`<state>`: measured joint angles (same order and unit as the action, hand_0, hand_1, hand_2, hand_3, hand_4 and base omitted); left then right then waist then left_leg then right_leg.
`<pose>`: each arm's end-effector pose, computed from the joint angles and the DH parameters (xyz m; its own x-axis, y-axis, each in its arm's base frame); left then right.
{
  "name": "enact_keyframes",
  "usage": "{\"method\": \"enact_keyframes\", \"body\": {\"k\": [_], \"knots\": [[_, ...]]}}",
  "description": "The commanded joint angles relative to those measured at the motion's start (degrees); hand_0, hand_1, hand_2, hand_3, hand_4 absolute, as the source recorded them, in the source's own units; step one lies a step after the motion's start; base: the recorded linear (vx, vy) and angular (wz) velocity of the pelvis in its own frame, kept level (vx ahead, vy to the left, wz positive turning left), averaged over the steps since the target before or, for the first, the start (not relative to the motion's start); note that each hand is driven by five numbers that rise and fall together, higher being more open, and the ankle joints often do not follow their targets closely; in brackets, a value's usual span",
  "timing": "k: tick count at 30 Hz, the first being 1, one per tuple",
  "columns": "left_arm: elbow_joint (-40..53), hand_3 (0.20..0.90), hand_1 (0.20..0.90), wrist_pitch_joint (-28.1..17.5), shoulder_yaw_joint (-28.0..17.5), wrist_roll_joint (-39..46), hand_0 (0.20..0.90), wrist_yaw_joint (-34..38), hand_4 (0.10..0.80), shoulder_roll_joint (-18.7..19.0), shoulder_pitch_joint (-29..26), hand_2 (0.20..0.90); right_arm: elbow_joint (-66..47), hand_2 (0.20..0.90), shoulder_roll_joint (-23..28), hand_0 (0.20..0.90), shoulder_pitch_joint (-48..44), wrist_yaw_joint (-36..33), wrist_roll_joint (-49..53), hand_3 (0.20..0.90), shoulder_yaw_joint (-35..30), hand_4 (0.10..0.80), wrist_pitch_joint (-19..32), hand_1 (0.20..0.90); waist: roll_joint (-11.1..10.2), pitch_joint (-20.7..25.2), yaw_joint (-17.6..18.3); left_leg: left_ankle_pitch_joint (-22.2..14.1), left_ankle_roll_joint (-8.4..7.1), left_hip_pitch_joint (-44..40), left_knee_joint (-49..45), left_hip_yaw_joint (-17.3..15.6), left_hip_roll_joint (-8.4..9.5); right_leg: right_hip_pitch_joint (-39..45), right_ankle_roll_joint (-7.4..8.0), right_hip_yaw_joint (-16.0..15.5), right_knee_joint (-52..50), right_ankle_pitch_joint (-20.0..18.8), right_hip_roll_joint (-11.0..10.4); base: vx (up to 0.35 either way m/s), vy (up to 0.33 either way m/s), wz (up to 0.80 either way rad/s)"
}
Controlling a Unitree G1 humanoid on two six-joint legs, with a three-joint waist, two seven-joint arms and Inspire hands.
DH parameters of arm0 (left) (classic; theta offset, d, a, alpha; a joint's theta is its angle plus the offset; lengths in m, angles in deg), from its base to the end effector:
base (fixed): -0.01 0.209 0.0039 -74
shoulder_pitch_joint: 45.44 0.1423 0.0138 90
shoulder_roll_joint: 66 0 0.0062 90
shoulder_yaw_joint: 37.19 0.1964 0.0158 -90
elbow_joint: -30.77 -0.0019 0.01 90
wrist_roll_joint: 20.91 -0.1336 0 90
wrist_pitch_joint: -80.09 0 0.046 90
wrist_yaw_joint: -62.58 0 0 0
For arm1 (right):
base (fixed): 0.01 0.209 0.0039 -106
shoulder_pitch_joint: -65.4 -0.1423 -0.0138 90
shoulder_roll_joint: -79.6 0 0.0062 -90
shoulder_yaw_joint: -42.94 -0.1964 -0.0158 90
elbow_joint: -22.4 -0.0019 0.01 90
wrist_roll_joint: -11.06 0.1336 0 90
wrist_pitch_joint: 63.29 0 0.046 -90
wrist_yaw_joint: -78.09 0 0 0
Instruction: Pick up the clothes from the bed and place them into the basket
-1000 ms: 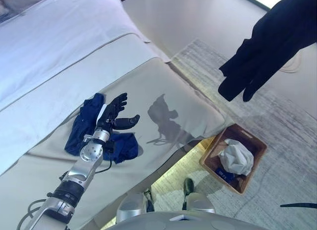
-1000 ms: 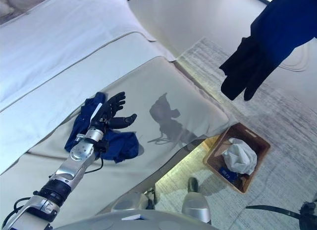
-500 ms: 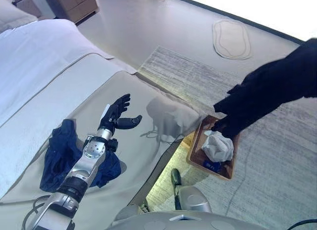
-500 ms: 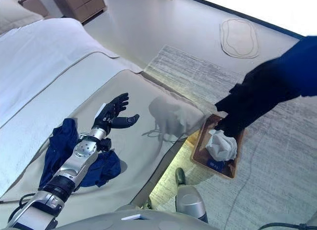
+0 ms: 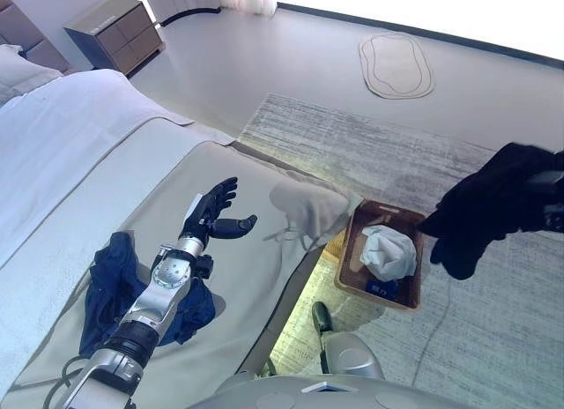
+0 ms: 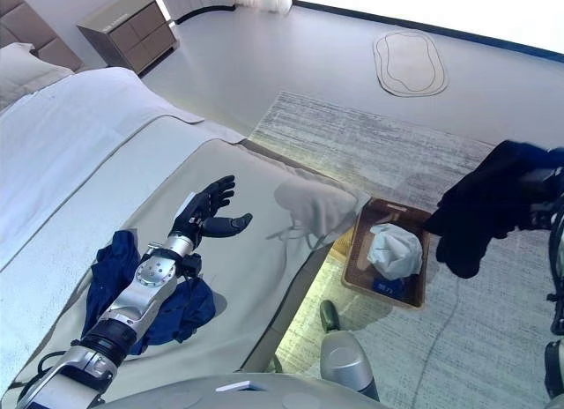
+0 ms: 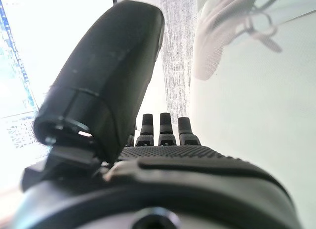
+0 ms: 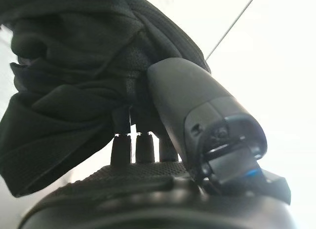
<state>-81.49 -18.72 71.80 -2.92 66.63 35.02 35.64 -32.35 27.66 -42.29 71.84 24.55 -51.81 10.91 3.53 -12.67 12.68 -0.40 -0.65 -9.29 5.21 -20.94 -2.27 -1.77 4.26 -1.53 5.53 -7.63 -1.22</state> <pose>0.2179 0.2104 0.0037 0.9781 -0.1055 -0.1794 0.1436 0.9659 0.2153 0.2216 -0.3919 0.1176 0.7512 -0.6342 -0.1832 0.4226 0.6752 -0.6046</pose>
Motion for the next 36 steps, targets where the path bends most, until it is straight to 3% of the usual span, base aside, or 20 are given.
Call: {"method": "enact_keyframes", "body": {"k": [1,16,36], "knots": [[1.72,0.900,0.900,-3.61,0.19,-1.30,0.900,0.17,0.800,1.56,-1.98,0.900,-4.56,0.300,2.42,0.300,-5.19,-2.31,0.66,0.200,-2.23,0.100,8.31,0.300,-3.17,5.75,-0.92,-6.33,0.07,1.46,-7.28,0.14,-0.87,2.17,-0.03,-1.38,-3.23,4.36,-0.56,-0.019,-0.063,-0.08],[2.78,0.900,0.900,-3.16,0.92,-2.40,0.900,1.08,0.800,1.01,-1.71,0.900,-6.14,0.300,-2.97,0.300,-2.60,-3.31,1.24,0.200,-1.76,0.100,8.73,0.300,-2.35,5.07,-1.54,-5.47,0.16,2.09,-5.79,0.03,-0.49,1.68,0.08,-1.79,-2.59,4.11,-0.17,-0.017,-0.028,0.00],[4.40,0.900,0.900,-1.71,2.21,-2.37,0.900,1.63,0.800,1.03,-3.40,0.900,8.54,0.300,-8.67,0.300,-3.53,-2.65,0.60,0.200,3.89,0.100,9.02,0.300,-1.71,3.85,-4.18,-4.89,0.20,2.98,-5.61,1.17,-0.12,1.88,-0.16,-3.54,-2.43,4.24,-0.59,-0.017,-0.011,0.05]]}}
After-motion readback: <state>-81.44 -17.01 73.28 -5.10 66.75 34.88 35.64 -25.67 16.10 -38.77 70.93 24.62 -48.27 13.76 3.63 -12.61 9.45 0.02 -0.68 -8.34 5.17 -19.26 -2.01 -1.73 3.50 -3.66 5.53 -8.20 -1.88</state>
